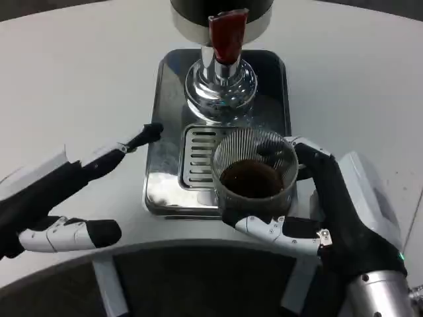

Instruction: Grasp the cup under the faucet to collect the drink, then remove the cup.

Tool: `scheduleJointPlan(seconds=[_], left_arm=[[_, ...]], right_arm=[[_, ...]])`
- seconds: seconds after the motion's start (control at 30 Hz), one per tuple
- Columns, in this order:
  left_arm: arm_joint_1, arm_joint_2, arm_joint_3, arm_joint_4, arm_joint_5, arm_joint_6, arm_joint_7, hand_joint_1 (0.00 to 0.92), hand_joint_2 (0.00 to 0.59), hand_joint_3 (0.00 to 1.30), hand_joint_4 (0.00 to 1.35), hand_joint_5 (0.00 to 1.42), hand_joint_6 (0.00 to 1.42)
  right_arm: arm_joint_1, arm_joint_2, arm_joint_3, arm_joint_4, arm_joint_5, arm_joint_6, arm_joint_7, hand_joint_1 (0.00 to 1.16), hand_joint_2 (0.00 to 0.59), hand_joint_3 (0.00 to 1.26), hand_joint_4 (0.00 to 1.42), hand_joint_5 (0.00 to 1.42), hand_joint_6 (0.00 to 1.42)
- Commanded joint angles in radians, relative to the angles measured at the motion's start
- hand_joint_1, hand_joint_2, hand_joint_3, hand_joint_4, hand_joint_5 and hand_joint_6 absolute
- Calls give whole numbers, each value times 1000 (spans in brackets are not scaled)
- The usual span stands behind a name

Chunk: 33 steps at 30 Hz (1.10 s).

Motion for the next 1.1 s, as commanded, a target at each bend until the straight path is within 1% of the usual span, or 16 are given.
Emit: scheduleJointPlan(seconds=[0.03,0.2,0.27,0.4,0.6,0.67,0.73,0.87,1.0,1.1], left_arm=[[61,-20,-4,-39,28,-59,41,0,3,0,0,0,0],[121,-29,6,-75,56,-105,88,0,7,0,0,0,0],[144,-32,11,-87,69,-123,109,0,10,0,0,0,0],[207,-48,33,-113,129,-183,175,0,12,0,0,0,0],[295,-71,42,-171,225,-210,255,0,14,0,0,0,0],[326,-88,60,-200,278,-207,296,0,14,0,0,0,0],[368,-119,84,-245,362,-183,349,0,14,0,0,0,0],[424,-163,101,-332,488,-133,425,4,19,0,0,0,0],[448,-179,99,-397,573,-94,477,42,27,0,0,0,0],[461,-187,94,-456,631,-49,500,76,32,0,0,0,0]], right_arm=[[51,-16,4,-90,-9,-35,25,1003,182,989,1209,1246,1407],[113,-41,-2,-151,-4,-48,56,1003,182,988,1209,1246,1411],[127,-46,-2,-161,-3,-54,63,1003,182,988,1209,1246,1412],[157,-68,3,-180,-4,-81,74,1003,182,988,1209,1246,1414],[178,-72,8,-198,1,-99,84,1003,182,988,1209,1246,1416],[182,-71,10,-201,1,-104,89,1003,182,988,1209,1246,1417],[191,-75,17,-208,2,-111,102,1003,182,988,1209,1246,1417],[209,-79,30,-221,4,-118,123,1003,182,988,1209,1246,1419],[227,-82,46,-233,4,-127,137,1003,182,988,1209,1246,1420],[248,-83,59,-243,3,-137,143,1003,182,988,1209,1246,1421]])
